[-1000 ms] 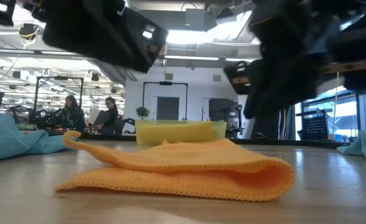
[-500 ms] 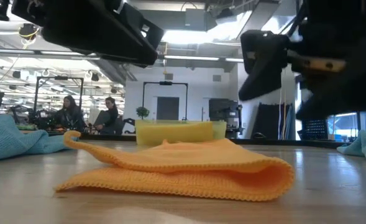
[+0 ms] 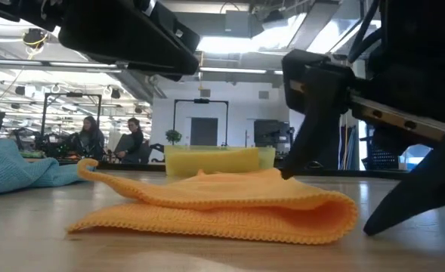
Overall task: Fold microfiber towels
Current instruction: Fold the orange towel
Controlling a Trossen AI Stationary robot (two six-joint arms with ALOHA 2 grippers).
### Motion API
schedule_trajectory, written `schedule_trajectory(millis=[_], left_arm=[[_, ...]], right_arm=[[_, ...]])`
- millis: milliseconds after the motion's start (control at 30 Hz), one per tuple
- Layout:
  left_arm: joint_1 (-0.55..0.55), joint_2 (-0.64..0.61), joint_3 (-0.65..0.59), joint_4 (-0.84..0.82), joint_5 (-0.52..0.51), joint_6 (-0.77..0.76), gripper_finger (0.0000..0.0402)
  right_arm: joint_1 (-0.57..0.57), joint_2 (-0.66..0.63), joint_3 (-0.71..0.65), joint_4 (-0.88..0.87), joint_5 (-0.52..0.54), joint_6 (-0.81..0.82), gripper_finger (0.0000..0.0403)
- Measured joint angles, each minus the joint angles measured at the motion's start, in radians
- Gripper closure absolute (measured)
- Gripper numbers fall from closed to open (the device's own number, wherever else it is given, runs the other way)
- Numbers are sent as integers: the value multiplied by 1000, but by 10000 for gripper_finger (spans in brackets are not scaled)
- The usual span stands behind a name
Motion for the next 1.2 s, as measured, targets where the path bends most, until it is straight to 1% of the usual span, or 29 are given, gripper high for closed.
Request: schedule_trajectory(millis=[167,300,400,467,567,767,867,900,967,1067,1200], left_arm=[[0,0,0,3,-5,0,333],[0,0,0,2,-5,-4,333],[0,0,0,6,-5,-4,333],[0,0,0,6,-5,-5,333],[0,0,0,6,-5,-5,333],[0,0,0,5,-5,-6,333],[0,0,0,5,-5,-6,333],[0,0,0,5,-5,-6,333],[0,0,0,4,-5,-6,333],[-1,0,0,-2,4,-6,331],[-16,0,0,-3,3,-4,311]], right_arm=[[0,39,34,10,0,-9,151],[3,53,39,17,58,-34,152],[2,55,39,18,59,-38,162],[2,55,39,17,59,-39,179],[0,56,38,16,59,-29,220],[-8,57,35,17,60,35,324],[-19,58,34,18,67,111,380],[-23,58,33,17,74,136,390],[-31,58,32,22,85,183,392],[-40,57,32,35,127,236,394],[-53,56,32,47,145,290,397]])
